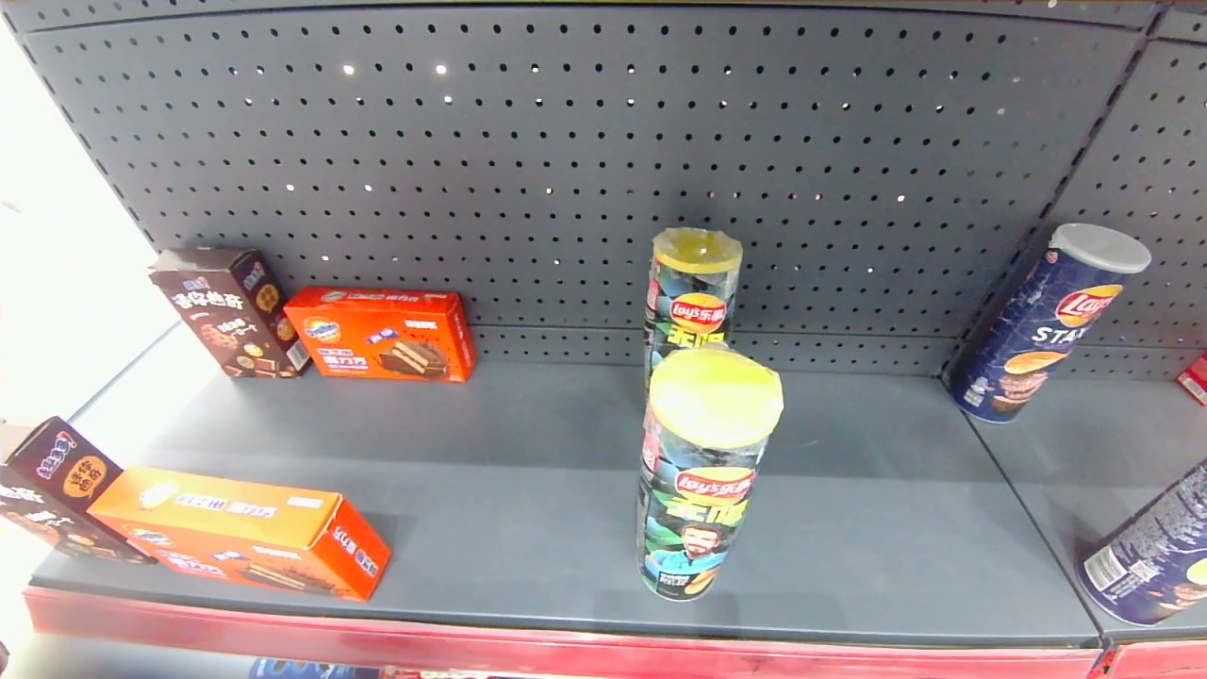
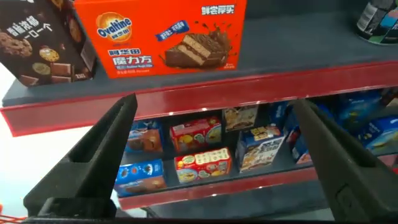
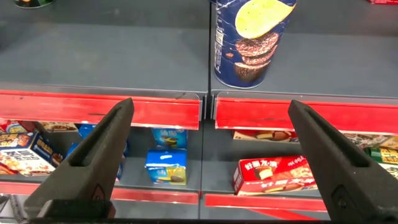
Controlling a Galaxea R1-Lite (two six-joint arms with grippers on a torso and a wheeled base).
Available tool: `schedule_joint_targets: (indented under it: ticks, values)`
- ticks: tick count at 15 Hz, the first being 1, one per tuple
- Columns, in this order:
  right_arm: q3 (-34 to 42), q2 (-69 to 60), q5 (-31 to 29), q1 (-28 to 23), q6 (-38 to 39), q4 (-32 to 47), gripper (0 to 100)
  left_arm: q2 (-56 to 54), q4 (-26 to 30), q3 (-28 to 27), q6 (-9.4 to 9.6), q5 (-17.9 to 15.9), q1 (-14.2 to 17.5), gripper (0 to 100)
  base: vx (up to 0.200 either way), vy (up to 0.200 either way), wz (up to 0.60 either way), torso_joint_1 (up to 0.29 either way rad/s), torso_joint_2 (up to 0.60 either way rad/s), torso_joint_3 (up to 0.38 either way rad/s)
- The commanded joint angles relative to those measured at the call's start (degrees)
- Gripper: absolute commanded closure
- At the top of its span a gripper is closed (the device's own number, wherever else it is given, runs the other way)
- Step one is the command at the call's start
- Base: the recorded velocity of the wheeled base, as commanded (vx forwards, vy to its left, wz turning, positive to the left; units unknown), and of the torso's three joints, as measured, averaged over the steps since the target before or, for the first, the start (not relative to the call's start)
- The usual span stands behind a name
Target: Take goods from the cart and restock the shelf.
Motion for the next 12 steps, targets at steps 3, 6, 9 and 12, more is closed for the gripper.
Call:
schedule_joint_targets:
  ticks: [3, 6, 9, 12]
  values:
    - [0.0, 0.1, 0.0, 0.0, 0.1, -0.1, 0, 0.0, -0.4, 0.4, -0.6, 6.2, 0.1, 0, 0.0, 0.0, 0.0, 0.0, 0.0, 0.0]
    - [0.0, 0.1, 0.0, 0.0, 0.1, -0.1, 0, 0.0, -0.1, 0.3, -0.24, 24.8, 0.0, 0, 0.0, 0.0, 0.0, 0.0, 0.0, 0.0]
    - [0.0, 0.1, 0.0, 0.0, -0.1, -0.1, 0, 0.0, 0.0, 0.3, -0.86, 9.8, -0.1, 0, 0.0, 0.0, 0.0, 0.0, 0.0, 0.0]
    - [0.0, 0.1, 0.0, 0.0, 0.0, 0.0, 0, 0.0, -0.2, 0.3, 0.9, 0.1, -0.2, 0, 0.0, 0.0, 0.0, 0.0, 0.0, 0.0]
